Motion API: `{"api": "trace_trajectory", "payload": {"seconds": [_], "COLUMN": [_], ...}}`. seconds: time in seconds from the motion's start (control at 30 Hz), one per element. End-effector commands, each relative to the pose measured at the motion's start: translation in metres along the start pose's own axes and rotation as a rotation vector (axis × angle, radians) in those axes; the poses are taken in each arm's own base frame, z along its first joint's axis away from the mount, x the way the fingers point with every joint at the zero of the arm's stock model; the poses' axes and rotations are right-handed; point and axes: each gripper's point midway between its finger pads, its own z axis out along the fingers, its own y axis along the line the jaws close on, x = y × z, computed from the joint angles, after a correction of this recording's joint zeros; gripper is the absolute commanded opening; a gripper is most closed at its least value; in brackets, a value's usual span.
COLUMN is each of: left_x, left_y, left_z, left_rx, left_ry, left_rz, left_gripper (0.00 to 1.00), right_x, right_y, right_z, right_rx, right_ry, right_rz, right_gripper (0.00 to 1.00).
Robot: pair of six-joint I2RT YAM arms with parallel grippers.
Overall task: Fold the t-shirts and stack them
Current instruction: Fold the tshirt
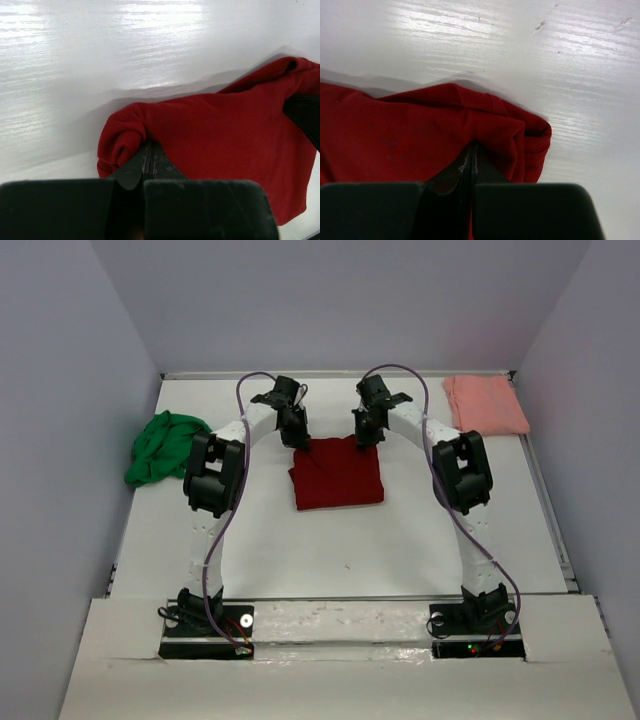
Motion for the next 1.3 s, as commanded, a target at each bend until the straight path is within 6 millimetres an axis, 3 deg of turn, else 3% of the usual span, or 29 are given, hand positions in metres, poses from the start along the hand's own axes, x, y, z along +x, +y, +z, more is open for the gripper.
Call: {"api": "trace_trajectory", "payload": {"seconds": [0.0, 0.23, 0.6, 0.8, 1.0, 1.17, 1.27], "left_x": [-0.001, 0.0, 0.003, 0.007, 0.008, 0.005, -0.006], "left_y": [0.014, 0.015, 0.015, 0.018, 0.021, 0.02, 0.015], "left_z": [-0.006, -0.005, -0.003, 0.001, 0.002, -0.001, -0.014], "left_rx": [-0.058, -0.047, -0.042, -0.049, -0.057, -0.054, -0.054], "left_ry": [0.002, 0.001, 0.01, 0.02, 0.024, 0.006, -0.038], "left_rz": [-0.023, -0.022, -0.022, -0.025, -0.027, -0.02, -0.004], "left_gripper": [0.0, 0.0, 0.0, 0.0, 0.0, 0.0, 0.0], "right_x": [0.026, 0.023, -0.006, 0.001, 0.019, 0.011, 0.002], "right_y": [-0.031, -0.049, -0.069, -0.085, -0.086, -0.083, -0.08], "right_z": [0.014, 0.001, -0.027, -0.022, -0.009, -0.011, -0.017], "right_rx": [0.159, 0.27, 0.345, 0.358, 0.348, 0.327, 0.319], "right_ry": [0.05, 0.017, -0.056, -0.019, 0.035, 0.02, -0.004], "right_rz": [0.037, 0.063, 0.087, 0.114, 0.101, 0.082, 0.07], "right_gripper": [0.0, 0.0, 0.0, 0.0, 0.0, 0.0, 0.0]}}
